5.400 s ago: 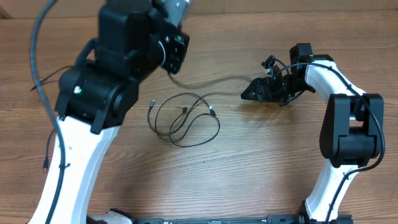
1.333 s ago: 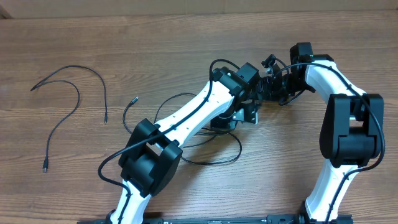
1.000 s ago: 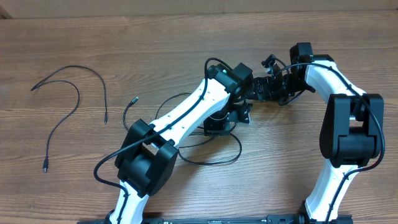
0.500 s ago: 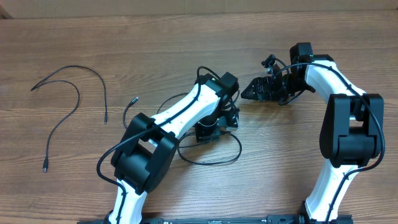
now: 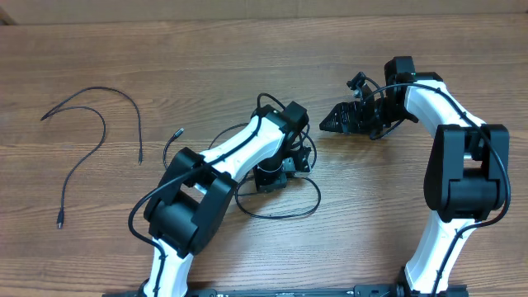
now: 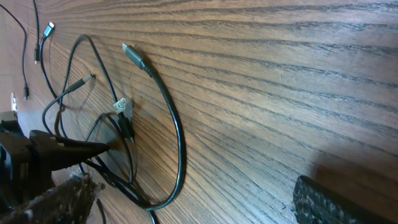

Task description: Untangle cables

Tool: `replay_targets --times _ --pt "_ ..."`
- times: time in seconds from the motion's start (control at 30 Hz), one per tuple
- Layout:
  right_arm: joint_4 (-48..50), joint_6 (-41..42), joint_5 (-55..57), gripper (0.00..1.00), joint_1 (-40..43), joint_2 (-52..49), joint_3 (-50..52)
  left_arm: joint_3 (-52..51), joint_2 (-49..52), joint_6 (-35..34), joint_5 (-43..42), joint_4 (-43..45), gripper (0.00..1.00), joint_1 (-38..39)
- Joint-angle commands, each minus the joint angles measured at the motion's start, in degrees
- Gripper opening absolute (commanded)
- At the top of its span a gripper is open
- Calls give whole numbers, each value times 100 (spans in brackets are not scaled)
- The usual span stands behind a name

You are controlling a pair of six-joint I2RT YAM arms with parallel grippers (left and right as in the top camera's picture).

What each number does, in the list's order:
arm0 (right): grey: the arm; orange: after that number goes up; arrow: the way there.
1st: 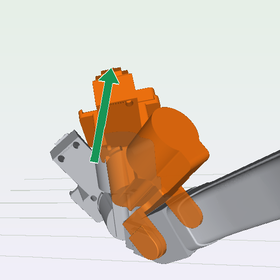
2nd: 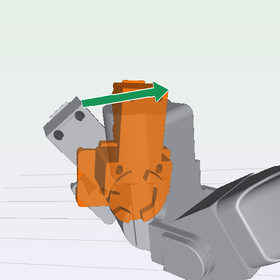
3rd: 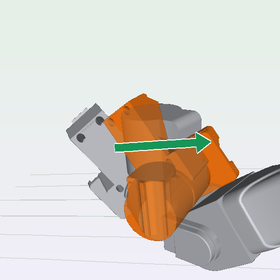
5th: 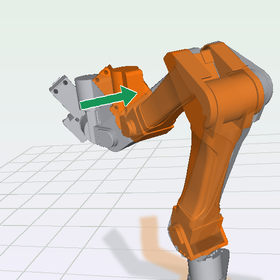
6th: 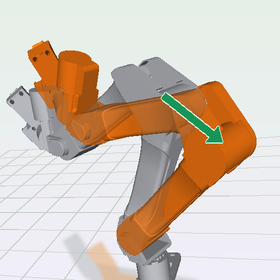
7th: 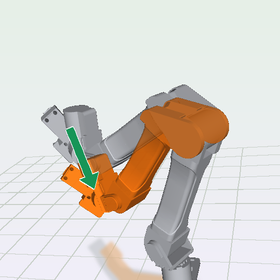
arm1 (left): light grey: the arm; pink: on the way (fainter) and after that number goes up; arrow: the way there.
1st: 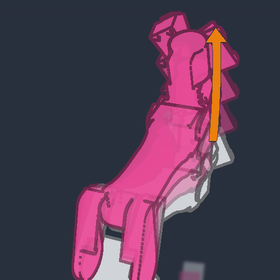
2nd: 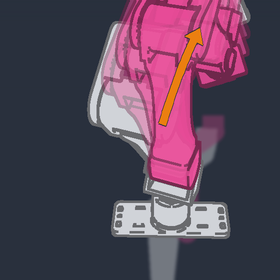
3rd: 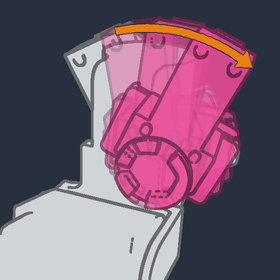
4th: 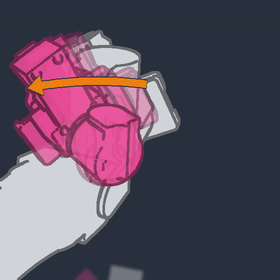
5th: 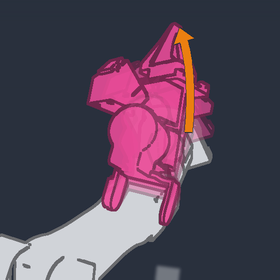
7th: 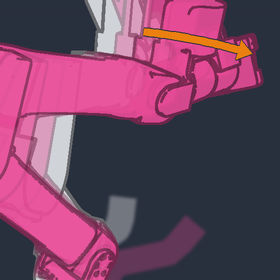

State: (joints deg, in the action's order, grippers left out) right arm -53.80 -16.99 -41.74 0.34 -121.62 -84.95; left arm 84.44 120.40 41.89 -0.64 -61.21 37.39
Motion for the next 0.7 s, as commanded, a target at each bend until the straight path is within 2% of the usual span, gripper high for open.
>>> replay_targets --times 0.0,0.17,0.37,0.67 --pt "17 -63 -31 100 -28 -74 20 -227 -114 -74 -83 92 57 -26" --pt "20 -61 -31 100 -28 -74 20 -264 -114 33 -26 166 58 -31" --pt "17 -61 -31 100 -28 -74 20 -264 -114 140 109 308 42 -116" --pt "17 -63 -31 100 -28 -74 20 -264 -114 138 -295 339 36 -321"
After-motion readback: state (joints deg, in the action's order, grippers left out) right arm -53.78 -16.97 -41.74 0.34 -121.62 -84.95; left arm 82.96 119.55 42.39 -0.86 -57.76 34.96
